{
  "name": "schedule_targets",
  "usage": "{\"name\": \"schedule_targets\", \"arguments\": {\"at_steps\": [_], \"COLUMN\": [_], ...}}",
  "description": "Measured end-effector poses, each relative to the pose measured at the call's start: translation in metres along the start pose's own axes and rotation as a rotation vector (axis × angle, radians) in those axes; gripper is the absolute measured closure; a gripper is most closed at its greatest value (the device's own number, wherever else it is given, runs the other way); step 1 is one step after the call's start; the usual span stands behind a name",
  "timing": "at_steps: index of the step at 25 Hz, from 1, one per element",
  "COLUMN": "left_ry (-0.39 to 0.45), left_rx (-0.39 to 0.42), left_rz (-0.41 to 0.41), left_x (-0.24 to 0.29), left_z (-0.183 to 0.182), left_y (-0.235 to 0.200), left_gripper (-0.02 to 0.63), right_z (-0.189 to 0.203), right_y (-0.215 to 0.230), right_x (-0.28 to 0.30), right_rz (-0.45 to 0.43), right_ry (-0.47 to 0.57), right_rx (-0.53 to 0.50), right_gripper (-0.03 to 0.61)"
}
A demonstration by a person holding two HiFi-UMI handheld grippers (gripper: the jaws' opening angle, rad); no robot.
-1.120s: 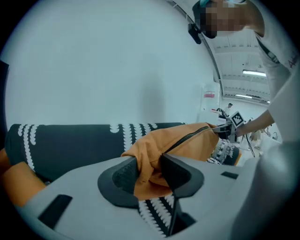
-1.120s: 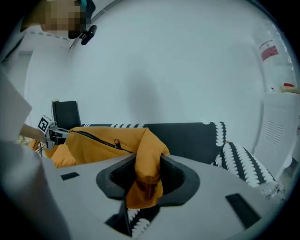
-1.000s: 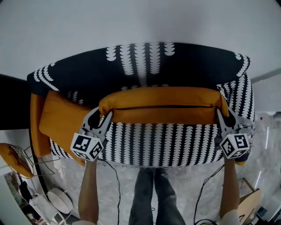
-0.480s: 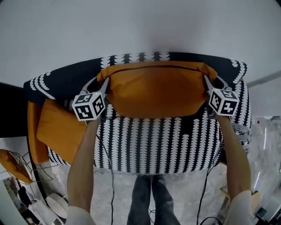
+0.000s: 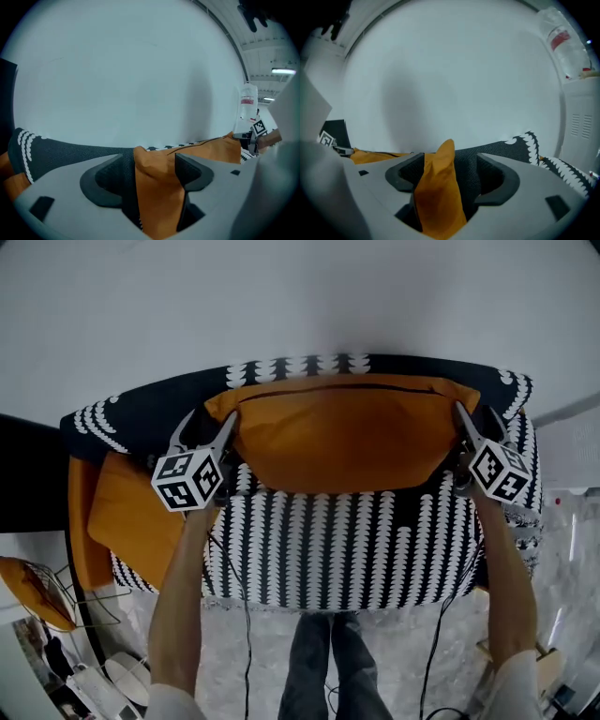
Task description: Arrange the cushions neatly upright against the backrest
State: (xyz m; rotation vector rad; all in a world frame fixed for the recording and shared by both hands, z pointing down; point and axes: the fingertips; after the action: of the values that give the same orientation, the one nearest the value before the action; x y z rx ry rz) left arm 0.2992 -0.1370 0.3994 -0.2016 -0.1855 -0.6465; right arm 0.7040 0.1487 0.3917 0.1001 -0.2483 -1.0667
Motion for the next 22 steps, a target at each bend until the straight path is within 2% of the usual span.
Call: {"name": "schedule_targets", "arguments": {"at_steps": [2, 4, 11, 16, 22], "left_ry": [-0.010, -0.021, -0.017, 0.002, -0.017], "left_rx": [0.046, 0.081, 0.096, 0.057, -0.007], "left_rz": [0.025, 0.034, 0.013, -0.073, -0.239], "left_x": [-0.015, -0.032, -0.109, -0.180, -0.279], "left_z": [-0.004, -0.001, 0.010, 0.022, 0.067], "left_y": [0.001, 0.003, 0.015, -0.012, -0.079], "left_gripper": [0.278, 0.278, 0.278, 0.278, 0.278], "right_z": [-0.011, -0.012, 0.008, 0.046, 0.111], "right_y": [0.007, -0.001, -0.102, -0.193, -0.313], "right_x": [-0.020, -0.037, -0.088, -0.114, -0.125], "right_rz": [0.016, -0.006, -0.257, -0.433, -0.634], "right_ry": [0.037, 0.042, 0.011, -0.049, -0.144], "right_rx": [0.003, -0.024, -0.188, -0.204, -0.201], "right_gripper": [0.249, 0.249, 0.250, 0.250, 0.250]}}
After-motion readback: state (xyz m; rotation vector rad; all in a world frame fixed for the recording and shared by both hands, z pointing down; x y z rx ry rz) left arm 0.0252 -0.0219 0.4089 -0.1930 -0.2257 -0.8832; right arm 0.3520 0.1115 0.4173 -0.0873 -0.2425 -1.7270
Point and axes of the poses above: the fingertips, and each gripper's own axes: x forward along the fingers, y to its right, z out of its underside, and after that the axes turned 11 degrees about y, right-handed
